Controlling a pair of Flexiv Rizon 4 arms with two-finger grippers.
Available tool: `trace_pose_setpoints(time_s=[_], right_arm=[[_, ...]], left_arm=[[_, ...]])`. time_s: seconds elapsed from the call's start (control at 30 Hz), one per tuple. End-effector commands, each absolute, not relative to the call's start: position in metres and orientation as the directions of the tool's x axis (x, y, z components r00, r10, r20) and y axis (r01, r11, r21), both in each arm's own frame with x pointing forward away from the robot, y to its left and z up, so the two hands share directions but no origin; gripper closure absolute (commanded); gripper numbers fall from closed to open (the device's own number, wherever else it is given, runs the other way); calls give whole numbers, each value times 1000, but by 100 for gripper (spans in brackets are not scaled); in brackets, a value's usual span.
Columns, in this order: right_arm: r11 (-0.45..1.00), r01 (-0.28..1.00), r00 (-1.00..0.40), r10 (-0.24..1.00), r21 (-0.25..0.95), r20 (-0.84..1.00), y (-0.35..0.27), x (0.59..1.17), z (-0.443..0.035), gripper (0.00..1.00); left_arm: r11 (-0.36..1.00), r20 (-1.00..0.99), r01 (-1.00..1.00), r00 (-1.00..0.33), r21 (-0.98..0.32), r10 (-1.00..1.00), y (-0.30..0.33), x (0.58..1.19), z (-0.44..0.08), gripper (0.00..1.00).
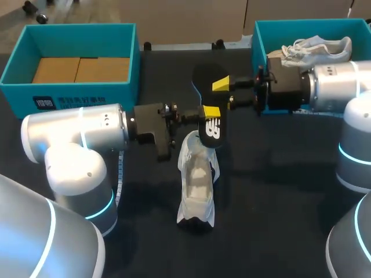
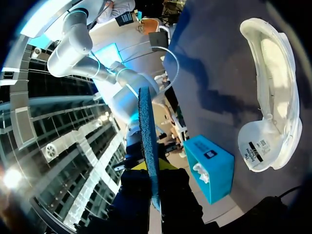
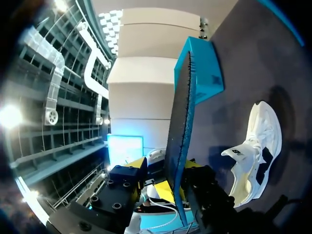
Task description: Take the shoe out of the shoebox, open the shoe tongue, remove and reinsert the insole, then place the shoe into the shoebox
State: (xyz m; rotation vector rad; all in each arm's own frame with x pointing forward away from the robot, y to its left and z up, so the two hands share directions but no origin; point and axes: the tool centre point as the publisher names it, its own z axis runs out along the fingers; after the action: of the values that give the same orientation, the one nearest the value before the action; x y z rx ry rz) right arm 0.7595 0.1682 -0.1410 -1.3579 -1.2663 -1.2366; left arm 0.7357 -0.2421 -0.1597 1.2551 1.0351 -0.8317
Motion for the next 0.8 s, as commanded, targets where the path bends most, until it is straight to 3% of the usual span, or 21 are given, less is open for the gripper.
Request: trace_pose_setpoints(time_s=[0.03,0.23,0.53,0.7,0.73,0.8], right_arm=[[-94,995,-15,118,26,993,173,761,-143,68],[-109,994,-8,109,19,994,172,763,-146,80],[-142,990,-4,93,17,996,168,764,-148,80],[-152,988,-7,90,21,996,168,764,-148,91],[-158,987,-9,89,23,996,167,764,-148,98],[-161,987,-10,89,25,996,167,765,-148,100]], left_arm=[[150,-939,927,339,343,50,-245,736,-160,100],[150,-939,927,339,343,50,-245,736,-160,100],[150,-939,927,339,343,50,-245,736,-160,100],[150,-939,927,339,343,50,-245,736,-160,100],[150,-939,927,339,343,50,-245,736,-160,100],[150,-939,927,339,343,50,-245,736,-160,100]])
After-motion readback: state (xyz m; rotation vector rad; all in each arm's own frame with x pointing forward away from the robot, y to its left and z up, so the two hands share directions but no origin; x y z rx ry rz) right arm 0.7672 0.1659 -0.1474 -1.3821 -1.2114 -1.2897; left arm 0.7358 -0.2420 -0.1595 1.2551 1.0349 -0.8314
